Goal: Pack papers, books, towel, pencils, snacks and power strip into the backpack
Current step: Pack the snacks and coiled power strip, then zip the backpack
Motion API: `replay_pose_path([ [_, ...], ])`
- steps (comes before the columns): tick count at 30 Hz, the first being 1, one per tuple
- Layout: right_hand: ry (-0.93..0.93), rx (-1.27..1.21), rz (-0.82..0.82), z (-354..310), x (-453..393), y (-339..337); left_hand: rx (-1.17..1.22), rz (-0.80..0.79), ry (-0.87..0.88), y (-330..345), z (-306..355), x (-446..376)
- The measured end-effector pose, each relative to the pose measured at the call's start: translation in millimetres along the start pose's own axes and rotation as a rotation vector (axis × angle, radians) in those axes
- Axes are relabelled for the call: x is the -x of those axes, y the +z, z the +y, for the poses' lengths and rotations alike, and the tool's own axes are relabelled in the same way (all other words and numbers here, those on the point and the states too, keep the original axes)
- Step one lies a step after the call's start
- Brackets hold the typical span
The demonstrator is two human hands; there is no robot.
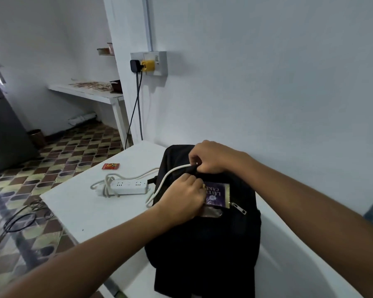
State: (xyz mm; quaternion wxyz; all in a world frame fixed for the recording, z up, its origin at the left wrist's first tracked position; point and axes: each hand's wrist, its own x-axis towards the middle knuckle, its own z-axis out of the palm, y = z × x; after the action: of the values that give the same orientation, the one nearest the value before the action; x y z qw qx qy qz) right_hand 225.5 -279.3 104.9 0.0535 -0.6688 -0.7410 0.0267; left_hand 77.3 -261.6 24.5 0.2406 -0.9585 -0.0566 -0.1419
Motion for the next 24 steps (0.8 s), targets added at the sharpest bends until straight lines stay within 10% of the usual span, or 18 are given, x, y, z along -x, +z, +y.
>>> replay_pose_path([
  [24,0.059,-0.039,0.134,0,15,6,0.320,-0.255,-0.477,29,42,-67],
])
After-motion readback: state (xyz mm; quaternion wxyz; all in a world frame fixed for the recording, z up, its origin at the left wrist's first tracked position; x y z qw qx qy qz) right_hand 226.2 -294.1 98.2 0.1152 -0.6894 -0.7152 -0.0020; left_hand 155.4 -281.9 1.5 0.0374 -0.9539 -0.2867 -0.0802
